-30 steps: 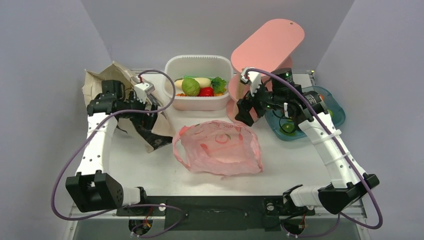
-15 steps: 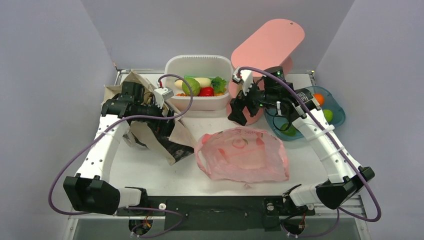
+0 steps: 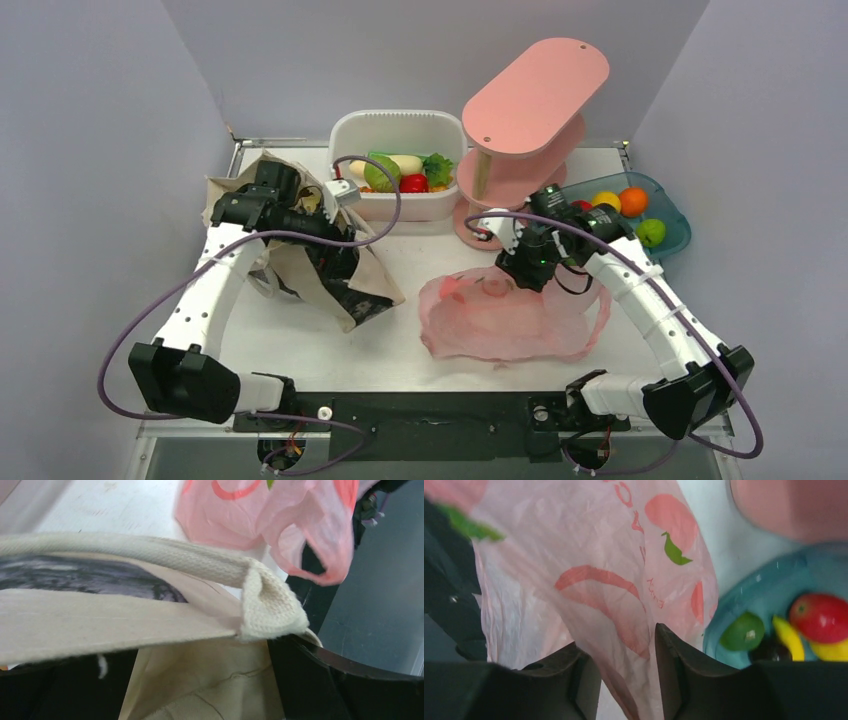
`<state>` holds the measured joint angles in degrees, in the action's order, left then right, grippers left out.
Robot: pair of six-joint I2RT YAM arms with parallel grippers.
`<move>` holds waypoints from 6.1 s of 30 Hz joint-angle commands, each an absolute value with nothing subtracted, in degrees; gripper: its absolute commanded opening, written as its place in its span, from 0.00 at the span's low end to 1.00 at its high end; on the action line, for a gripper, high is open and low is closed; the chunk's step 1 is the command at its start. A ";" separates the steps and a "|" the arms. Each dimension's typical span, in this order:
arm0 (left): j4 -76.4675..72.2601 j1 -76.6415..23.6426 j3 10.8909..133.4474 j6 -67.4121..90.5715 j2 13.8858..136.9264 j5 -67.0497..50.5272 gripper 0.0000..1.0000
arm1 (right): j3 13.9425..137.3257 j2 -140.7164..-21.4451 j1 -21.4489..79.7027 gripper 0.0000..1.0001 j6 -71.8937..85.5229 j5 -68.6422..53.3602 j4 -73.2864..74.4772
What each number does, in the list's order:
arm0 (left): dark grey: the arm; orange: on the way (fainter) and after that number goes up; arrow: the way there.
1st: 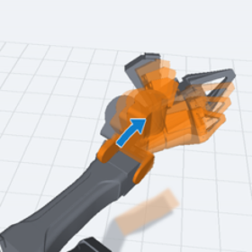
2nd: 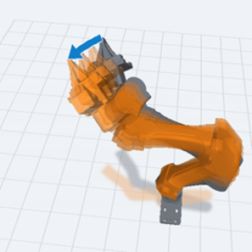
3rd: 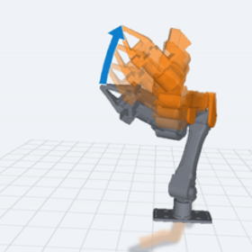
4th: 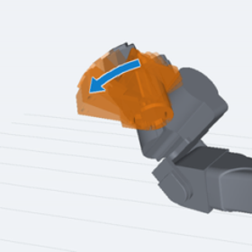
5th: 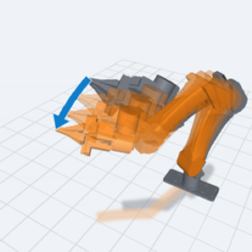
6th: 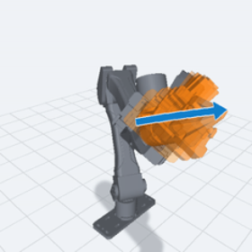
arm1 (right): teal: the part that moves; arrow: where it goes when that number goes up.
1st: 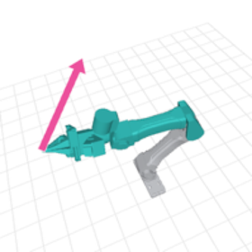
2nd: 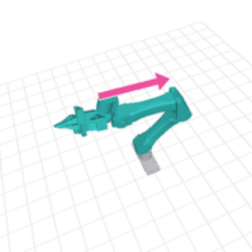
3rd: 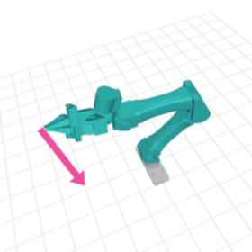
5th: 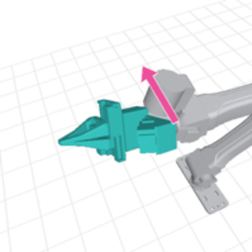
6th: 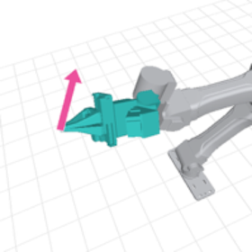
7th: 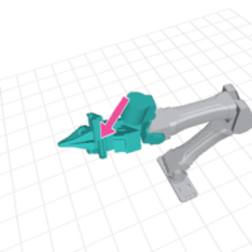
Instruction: Untie the knot of the grocery bags and take out the mixed food
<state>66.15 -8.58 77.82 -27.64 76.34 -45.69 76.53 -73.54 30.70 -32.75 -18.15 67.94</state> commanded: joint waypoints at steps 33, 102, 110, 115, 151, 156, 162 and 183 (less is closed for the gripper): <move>56.59 -5.63 72.84 -31.96 53.73 -40.51 0.97 | 101.80 -83.58 43.58 0.81 6.50 -24.15 38.61; 52.73 -23.66 55.59 -82.54 70.95 -26.22 0.49 | 92.83 -84.35 50.37 0.00 -25.01 -23.80 45.19; 53.59 -23.79 56.19 -73.96 68.24 -25.00 0.44 | 93.04 -84.45 48.18 0.00 -22.19 -26.75 44.06; 57.14 -23.55 60.91 -73.19 66.63 -25.02 0.42 | 92.98 -84.44 48.18 0.00 -21.88 -26.75 43.92; 34.79 -25.84 50.94 -75.99 93.23 -6.87 0.97 | 94.37 -86.33 47.64 0.00 -20.99 -25.70 43.31; 29.25 -26.19 49.10 -71.77 92.50 -4.90 0.69 | 94.03 -86.00 47.55 0.00 -21.09 -25.49 43.28; 31.87 -25.96 53.52 -64.26 89.59 -7.35 0.00 | 94.03 -85.73 47.35 0.00 -21.26 -25.45 43.29; 49.30 -18.04 74.42 -49.54 61.82 -33.61 0.00 | 99.43 -86.43 44.24 0.56 -9.20 -25.45 37.20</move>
